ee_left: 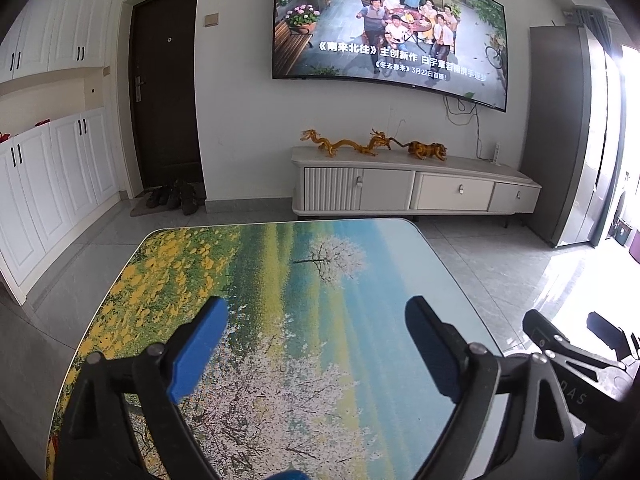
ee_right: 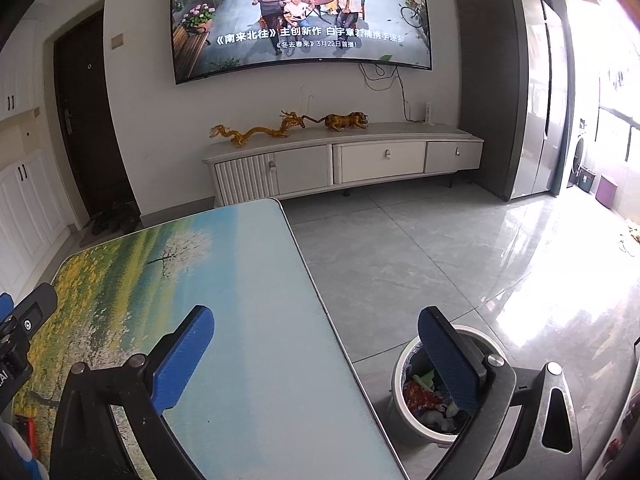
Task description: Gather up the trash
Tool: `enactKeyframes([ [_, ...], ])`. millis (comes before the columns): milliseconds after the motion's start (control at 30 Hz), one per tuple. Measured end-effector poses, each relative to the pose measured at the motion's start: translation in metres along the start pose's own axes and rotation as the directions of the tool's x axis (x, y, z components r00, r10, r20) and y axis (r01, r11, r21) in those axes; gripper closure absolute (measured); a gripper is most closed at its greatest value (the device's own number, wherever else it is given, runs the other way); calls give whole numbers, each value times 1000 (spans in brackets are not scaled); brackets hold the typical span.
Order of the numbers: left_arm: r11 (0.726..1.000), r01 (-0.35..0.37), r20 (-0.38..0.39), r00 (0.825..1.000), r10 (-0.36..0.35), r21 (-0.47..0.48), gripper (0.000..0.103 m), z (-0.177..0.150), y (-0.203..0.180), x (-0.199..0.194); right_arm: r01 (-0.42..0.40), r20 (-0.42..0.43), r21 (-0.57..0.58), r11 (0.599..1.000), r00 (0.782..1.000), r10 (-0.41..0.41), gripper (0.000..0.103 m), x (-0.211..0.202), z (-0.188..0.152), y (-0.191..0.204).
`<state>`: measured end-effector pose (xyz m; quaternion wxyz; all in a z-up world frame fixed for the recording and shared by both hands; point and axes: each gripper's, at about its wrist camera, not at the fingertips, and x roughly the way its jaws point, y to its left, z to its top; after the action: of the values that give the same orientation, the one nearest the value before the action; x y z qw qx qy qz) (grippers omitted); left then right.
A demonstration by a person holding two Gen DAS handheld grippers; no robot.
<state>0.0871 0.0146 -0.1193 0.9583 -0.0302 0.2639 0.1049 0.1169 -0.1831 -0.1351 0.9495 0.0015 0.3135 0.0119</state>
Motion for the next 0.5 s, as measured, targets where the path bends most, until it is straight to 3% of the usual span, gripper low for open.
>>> enactKeyframes([
  [233, 1000, 7, 12, 1000, -7, -2, 0, 0, 1, -2, 19, 13, 0, 1000, 1000, -19, 0, -2, 0, -1],
  [500, 999, 11, 27, 1000, -12, 30, 0, -3, -9, -5, 39, 23, 19, 999, 999, -39, 0, -5, 0, -9],
])
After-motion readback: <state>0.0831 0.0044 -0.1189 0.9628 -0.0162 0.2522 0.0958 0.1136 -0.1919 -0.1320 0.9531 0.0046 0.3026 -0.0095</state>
